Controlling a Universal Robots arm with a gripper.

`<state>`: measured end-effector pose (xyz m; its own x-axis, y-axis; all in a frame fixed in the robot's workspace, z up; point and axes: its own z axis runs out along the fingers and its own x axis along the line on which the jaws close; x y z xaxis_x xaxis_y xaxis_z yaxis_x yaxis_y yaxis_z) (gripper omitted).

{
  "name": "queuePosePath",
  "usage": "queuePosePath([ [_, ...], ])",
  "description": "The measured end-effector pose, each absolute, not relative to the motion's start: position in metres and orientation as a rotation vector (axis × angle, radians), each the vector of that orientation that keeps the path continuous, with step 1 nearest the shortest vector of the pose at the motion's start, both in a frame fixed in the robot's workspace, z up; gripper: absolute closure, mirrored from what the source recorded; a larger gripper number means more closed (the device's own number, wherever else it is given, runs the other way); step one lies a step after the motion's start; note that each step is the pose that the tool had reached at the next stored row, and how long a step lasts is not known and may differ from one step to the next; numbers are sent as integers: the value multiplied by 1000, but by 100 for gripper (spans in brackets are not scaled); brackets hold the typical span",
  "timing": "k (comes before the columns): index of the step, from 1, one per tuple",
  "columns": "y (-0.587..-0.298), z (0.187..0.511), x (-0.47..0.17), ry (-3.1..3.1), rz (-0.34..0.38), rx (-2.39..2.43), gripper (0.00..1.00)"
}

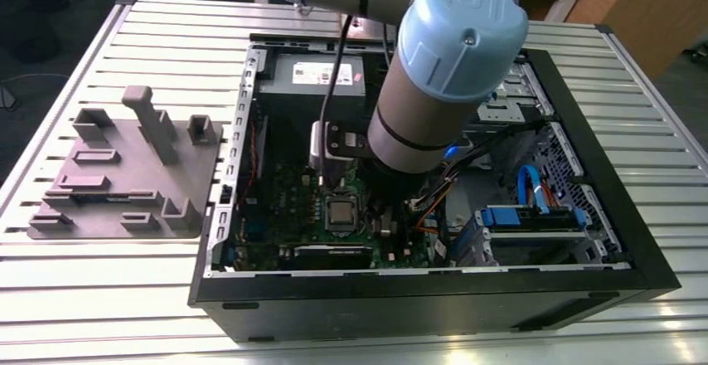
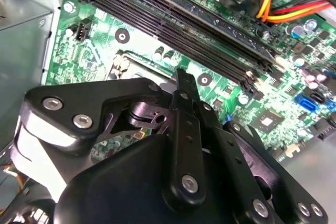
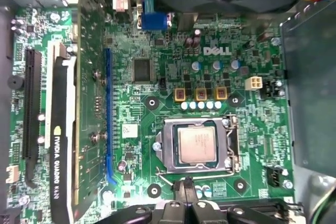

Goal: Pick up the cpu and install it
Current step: 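Install the first cpu locking lever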

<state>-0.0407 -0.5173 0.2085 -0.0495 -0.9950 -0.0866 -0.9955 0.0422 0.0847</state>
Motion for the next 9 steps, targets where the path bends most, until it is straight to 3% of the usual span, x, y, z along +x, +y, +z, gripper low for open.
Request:
queuePosePath([
  [9,-517,214,-41,2263,193,-2162,90],
])
